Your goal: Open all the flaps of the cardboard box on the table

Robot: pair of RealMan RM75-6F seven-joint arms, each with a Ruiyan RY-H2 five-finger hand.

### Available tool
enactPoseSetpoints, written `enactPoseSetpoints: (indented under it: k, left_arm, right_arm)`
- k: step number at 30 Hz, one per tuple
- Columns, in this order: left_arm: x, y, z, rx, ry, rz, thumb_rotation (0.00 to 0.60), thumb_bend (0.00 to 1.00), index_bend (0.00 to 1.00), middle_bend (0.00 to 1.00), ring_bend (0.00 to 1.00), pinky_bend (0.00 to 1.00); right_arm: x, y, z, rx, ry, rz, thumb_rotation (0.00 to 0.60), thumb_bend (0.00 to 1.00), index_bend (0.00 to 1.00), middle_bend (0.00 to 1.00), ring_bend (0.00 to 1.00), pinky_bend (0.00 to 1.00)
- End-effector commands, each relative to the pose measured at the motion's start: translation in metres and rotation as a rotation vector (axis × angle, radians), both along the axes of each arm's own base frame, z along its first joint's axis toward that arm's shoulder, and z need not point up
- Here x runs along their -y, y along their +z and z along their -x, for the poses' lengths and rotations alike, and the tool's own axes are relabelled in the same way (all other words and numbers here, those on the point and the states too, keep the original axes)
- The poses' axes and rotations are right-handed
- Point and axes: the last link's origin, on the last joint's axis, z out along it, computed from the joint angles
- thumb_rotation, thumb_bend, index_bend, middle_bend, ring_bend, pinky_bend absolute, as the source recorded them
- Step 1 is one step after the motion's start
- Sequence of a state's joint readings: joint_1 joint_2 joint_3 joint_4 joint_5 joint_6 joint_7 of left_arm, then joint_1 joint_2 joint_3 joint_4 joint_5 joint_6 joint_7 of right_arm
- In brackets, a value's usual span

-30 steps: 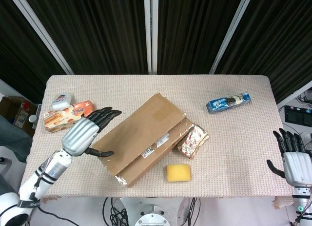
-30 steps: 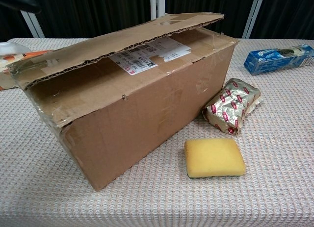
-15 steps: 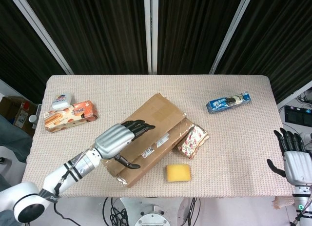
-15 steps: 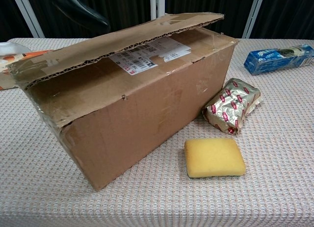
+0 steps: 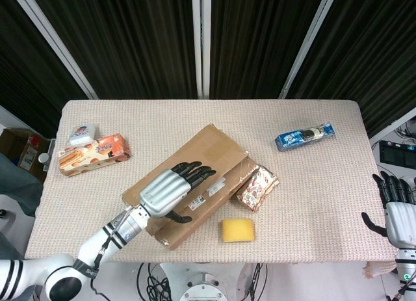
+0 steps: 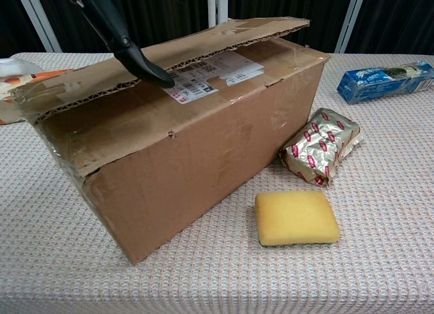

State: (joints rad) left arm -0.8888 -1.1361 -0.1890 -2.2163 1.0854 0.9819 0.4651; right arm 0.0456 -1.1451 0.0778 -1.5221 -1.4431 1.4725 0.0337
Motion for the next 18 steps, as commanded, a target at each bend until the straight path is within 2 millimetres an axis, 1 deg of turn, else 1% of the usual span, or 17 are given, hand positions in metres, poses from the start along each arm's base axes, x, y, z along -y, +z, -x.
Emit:
enactPoseSetpoints:
  k: [1,7,18]
  left_arm:
    - [0.0021,-0.0079,0.0030,-0.021,0.009,-0.008,0.559,0.00,0.05,0.08,0.07,0.16]
    - [0.0033,-0.0146,0.0063,-0.040,0.005,-0.020,0.600,0.00,0.04,0.07,0.07,0.16]
    - [0.0040,-0.0075,0.0062,-0.064,-0.055,-0.111,0.600,0.00,0.03,0.05,0.07,0.16]
  right_arm:
    - [0.0007,-0.0004,0.0004,0.000,-0.003,-0.001,0.600,0.19,0.00,0.00,0.00,0.00]
    - [0.0021,-0.0008,0.0016,0.001,-0.008,-0.002,0.600,0.19,0.00,0.00,0.00,0.00]
    - [0.0020,-0.0004,0.0026,0.002,-0.011,-0.001,0.600,0.19,0.00,0.00,0.00,0.00]
